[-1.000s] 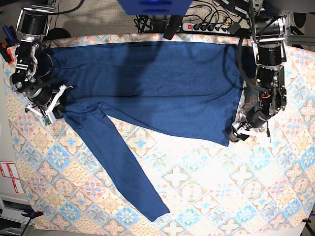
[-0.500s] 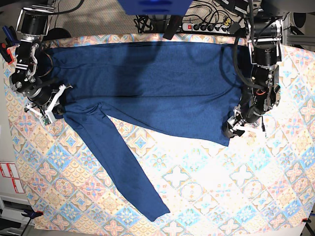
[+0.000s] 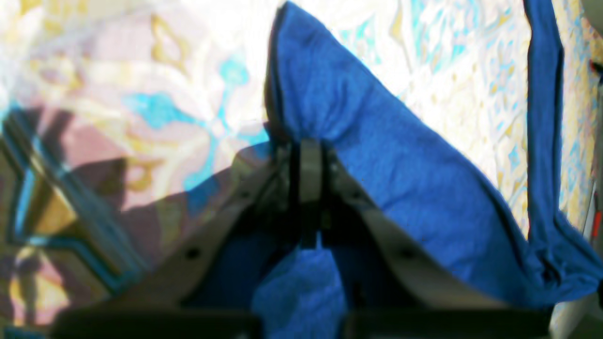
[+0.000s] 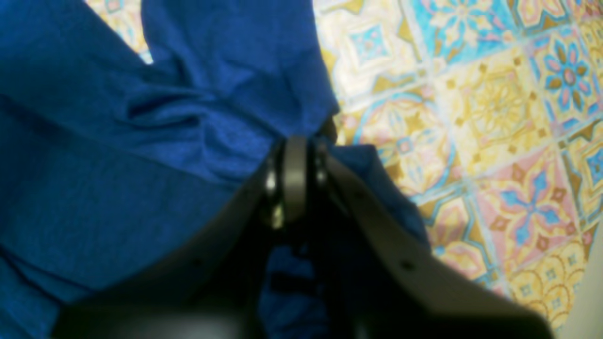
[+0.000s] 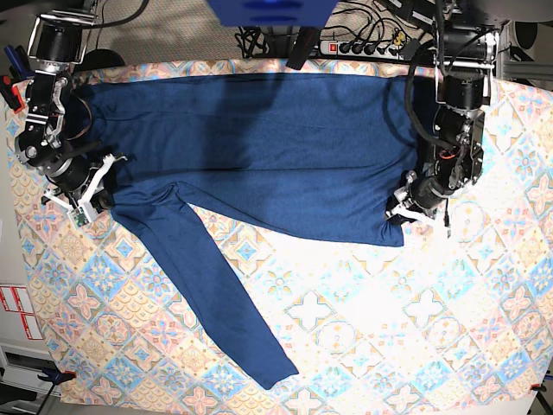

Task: Fold the T-shirt properly
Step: 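Fold the held side edges toward the collar with both grippers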

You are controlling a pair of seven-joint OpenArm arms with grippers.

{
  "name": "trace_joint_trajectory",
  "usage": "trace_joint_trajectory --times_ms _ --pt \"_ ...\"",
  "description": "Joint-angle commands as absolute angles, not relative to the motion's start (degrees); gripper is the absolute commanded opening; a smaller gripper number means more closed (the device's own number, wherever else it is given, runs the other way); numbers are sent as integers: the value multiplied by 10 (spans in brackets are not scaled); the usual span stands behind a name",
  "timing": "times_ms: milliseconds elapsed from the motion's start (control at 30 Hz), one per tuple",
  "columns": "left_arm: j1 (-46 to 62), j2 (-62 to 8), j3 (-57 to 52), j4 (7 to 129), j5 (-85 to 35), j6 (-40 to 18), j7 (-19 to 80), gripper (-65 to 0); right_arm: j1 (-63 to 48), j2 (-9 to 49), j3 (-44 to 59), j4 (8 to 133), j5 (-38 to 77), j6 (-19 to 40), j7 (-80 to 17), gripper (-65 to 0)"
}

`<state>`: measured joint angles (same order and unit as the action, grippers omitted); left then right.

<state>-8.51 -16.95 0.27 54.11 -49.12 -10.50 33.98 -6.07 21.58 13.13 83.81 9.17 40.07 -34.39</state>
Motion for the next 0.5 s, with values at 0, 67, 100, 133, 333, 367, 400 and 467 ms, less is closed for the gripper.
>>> trace_joint_trajectory --times_ms 0,67,100,133,333,367,400,467 --pt "-77 -171 4 578 -483 -102 360 -650 -54 226 137 849 98 400 -333 -643" --pt "-60 -173 3 619 -483 -102 360 -650 -54 226 137 849 98 400 -333 -643" --pt "-51 -174 3 641 -483 -102 360 -650 -54 226 137 849 98 400 -333 -643" --pt "-44 -174 3 658 -483 -102 361 -650 -54 226 138 849 98 400 -333 -643" --pt "9 -170 -64 761 -484 -102 402 -650 -60 226 165 870 99 400 -332 -643" --pt "21 -170 -77 780 -484 -102 402 -650 -66 226 172 875 99 400 -332 -643" --pt "34 -170 -89 804 -484 -102 402 -650 -73 226 180 880 100 400 -332 -643" --pt "58 -170 -102 850 -484 -102 403 -650 -78 226 192 890 114 400 -333 -643"
